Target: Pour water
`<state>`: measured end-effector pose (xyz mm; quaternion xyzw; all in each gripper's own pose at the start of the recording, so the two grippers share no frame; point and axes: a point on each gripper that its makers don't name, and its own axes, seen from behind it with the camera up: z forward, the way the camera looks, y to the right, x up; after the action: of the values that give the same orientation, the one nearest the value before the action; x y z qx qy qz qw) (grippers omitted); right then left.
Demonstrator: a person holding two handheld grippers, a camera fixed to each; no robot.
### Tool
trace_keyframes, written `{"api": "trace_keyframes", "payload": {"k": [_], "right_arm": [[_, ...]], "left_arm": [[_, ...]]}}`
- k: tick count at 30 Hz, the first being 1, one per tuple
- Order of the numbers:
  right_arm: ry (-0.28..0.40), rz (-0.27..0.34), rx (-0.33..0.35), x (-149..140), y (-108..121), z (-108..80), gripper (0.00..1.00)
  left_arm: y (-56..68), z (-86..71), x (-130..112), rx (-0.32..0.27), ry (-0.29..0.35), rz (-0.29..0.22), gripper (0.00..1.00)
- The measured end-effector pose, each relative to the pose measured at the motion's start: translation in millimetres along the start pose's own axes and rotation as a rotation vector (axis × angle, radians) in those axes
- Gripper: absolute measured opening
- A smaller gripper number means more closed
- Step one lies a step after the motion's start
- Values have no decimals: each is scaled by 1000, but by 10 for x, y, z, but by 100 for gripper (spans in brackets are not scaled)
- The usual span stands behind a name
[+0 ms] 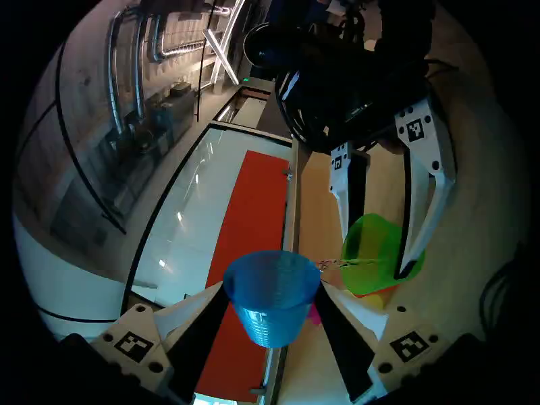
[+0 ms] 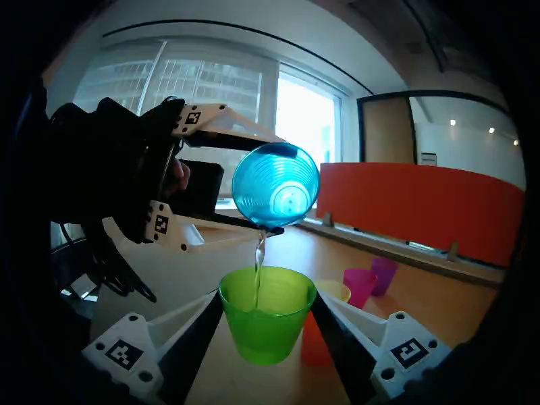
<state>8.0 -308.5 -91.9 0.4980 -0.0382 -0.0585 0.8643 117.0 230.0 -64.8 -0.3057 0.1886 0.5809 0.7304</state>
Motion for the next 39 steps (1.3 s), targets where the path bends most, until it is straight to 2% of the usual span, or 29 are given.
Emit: {"api": "trace_keyframes", "payload": {"k": [39], "right_arm": [[9, 2, -5, 34, 18, 13, 92]], "left_arm": [[-81, 11, 84, 26, 4, 119, 85]]}}
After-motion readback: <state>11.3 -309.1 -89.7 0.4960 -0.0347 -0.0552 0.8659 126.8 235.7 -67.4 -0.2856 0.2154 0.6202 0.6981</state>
